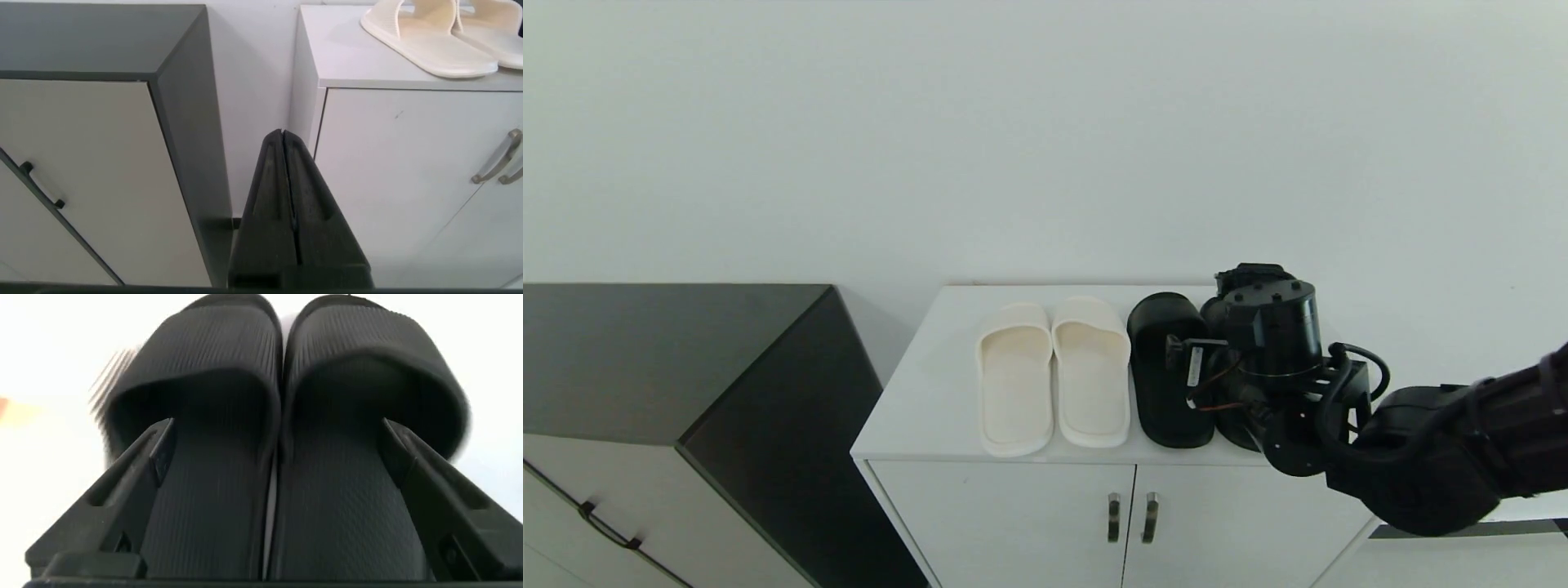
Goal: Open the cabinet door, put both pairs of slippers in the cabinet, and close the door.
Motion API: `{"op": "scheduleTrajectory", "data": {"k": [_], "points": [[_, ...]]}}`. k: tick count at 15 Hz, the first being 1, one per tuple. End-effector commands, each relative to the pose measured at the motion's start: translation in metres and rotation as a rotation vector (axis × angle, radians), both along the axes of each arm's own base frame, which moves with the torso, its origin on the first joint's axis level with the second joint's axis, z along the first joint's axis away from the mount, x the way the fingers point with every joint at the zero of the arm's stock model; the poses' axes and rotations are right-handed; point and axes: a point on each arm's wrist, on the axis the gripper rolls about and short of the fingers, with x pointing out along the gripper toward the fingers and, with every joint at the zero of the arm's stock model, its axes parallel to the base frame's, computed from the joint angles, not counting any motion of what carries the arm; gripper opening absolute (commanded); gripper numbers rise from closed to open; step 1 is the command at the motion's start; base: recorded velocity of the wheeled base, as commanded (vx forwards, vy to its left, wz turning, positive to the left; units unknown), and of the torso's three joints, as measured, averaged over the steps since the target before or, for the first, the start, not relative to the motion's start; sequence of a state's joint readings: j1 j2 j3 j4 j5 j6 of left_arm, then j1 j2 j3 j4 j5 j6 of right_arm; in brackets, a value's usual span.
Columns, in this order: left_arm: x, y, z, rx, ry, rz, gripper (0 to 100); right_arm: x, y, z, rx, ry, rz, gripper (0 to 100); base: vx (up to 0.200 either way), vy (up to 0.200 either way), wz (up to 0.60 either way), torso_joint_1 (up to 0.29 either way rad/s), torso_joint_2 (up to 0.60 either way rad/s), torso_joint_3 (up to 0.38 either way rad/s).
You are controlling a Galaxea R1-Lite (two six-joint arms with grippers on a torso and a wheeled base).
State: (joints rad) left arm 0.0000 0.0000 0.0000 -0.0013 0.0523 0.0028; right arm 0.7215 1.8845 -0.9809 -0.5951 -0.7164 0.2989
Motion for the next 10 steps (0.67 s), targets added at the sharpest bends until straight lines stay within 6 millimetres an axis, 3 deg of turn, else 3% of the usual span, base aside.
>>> {"op": "scheduleTrajectory", "data": {"k": [1, 9, 10], "points": [[0.000, 0.000, 0.000, -0.001, 0.000, 0.000, 0, 0.021, 0.004, -0.014, -0.017, 0.016, -0.027, 100, 0.000, 0.000, 0.00, 0.000, 0.00, 0.000], [0.000, 0.000, 0.000, -0.001, 0.000, 0.001, 0, 0.060, 0.006, -0.023, -0.032, -0.004, -0.073, 100, 0.000, 0.000, 0.00, 0.000, 0.00, 0.000], [0.000, 0.000, 0.000, -0.001, 0.000, 0.001, 0, 0.061, 0.006, -0.023, -0.030, -0.008, -0.074, 0, 0.000, 0.000, 0.00, 0.000, 0.00, 0.000]]}}
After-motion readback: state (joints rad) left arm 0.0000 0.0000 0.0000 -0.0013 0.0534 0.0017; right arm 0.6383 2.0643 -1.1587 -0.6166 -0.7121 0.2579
